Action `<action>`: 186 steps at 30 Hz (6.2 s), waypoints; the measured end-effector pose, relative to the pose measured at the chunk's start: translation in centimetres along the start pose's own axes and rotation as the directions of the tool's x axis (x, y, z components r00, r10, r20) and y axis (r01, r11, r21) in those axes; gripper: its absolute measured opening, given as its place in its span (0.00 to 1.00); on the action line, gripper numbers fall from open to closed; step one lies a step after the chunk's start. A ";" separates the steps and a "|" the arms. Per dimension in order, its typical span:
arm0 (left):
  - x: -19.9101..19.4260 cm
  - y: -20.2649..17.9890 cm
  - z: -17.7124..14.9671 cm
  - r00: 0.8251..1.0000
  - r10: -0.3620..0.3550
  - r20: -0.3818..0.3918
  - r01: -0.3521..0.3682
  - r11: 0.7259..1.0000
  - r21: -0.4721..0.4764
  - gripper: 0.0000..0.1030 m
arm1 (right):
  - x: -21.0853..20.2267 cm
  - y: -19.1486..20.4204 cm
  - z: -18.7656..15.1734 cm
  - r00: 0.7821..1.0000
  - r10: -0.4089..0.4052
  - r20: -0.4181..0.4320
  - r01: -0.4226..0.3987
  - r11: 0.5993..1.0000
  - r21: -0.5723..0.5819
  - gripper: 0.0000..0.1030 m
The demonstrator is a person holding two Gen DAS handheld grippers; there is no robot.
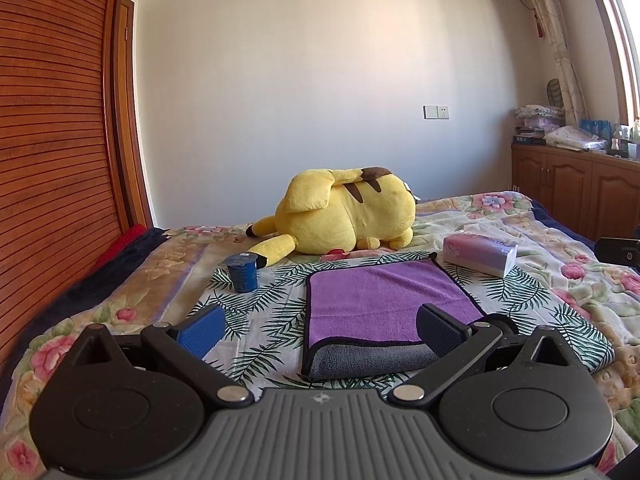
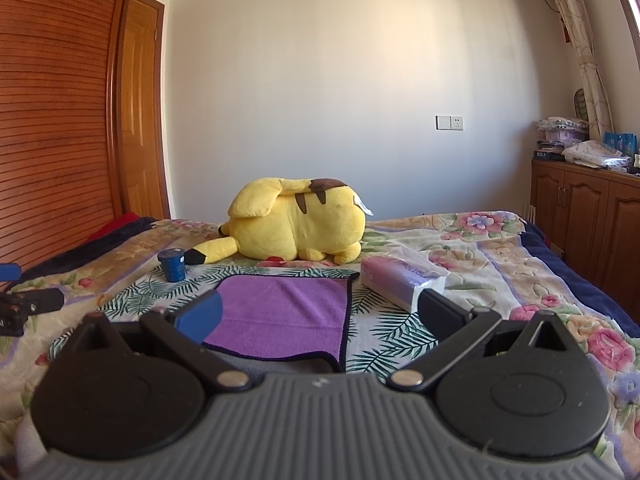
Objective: Fold towel
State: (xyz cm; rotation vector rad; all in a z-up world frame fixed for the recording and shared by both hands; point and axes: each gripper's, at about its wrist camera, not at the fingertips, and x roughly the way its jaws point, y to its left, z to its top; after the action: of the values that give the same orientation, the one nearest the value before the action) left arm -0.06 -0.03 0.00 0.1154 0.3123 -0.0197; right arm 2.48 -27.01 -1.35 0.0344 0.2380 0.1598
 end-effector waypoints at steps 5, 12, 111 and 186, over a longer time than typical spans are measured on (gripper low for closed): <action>0.0 0.0 -0.1 1.000 -0.001 0.001 0.001 1.000 -0.001 0.84 | 0.0 0.0 0.0 1.000 0.000 0.000 0.000 1.000 0.001 1.00; 0.1 0.1 -0.2 1.000 0.002 -0.001 -0.002 1.000 -0.003 0.84 | 0.0 0.0 0.0 1.000 0.000 -0.001 0.000 1.000 0.001 1.00; 8.2 -0.6 -0.1 0.979 -0.058 -0.195 0.065 0.997 0.033 0.84 | 9.2 0.8 -0.8 0.982 0.024 -0.189 -0.042 0.995 -0.093 1.00; 22.1 3.2 -5.0 0.869 -0.149 -0.472 0.127 0.989 -0.078 0.00 | 20.4 -2.3 -5.0 0.793 0.167 -0.585 -0.175 0.984 0.043 0.35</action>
State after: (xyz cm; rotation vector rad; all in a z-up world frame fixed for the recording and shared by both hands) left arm 19.56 3.71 -11.14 0.0515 0.8172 -0.1284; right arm 21.18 -25.86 -11.07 -0.0091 0.8618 0.3541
